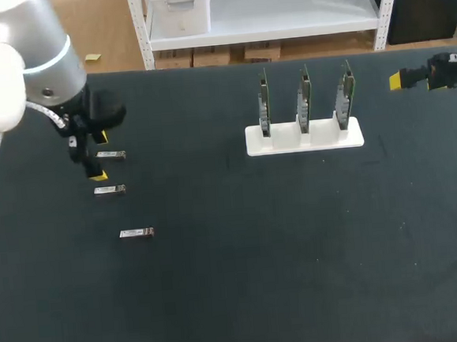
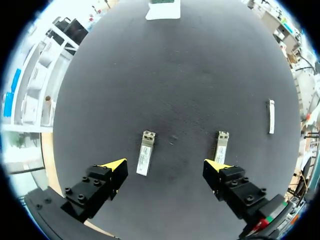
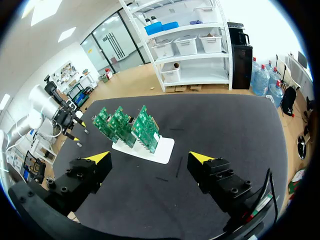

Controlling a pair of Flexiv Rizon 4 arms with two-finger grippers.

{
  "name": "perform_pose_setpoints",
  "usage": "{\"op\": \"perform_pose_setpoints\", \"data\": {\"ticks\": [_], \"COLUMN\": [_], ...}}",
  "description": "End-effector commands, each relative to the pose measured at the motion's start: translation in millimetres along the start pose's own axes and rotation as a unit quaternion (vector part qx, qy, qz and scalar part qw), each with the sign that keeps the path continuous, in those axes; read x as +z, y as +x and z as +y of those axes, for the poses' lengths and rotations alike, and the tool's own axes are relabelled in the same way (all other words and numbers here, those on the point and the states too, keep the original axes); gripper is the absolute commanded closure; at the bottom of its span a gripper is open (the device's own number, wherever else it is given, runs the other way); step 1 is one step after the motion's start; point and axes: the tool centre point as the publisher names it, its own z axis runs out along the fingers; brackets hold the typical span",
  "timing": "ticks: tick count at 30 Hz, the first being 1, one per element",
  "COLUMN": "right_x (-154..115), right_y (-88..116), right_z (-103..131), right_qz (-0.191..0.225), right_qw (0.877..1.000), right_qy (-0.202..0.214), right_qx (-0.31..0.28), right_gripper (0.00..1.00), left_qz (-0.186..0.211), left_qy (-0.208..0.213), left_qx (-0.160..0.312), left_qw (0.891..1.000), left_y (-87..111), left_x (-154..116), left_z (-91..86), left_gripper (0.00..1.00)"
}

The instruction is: Pick up the optical module with the left hand, and insert it into the network port with the right hand.

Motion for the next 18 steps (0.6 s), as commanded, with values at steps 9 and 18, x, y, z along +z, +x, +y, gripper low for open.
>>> {"op": "perform_pose_setpoints", "data": {"ticks": [9,18], "right_x": [-0.7,-0.7], "right_y": [0.4,0.4], "right_z": [0.6,0.6], "right_qz": [0.000,0.000], "right_qw": [1.000,1.000], "right_qy": [0.001,0.001], "right_qx": [0.000,0.000], "right_gripper": [0.00,0.00], "left_qz": [0.023,0.037], "left_qy": [0.013,0.018], "left_qx": [0.012,0.019], "left_qw": [1.000,0.999], "left_y": [-1.0,5.0], "left_x": [7.6,14.9], "left_z": [17.1,21.0], "left_gripper": [0.00,0.00]}}
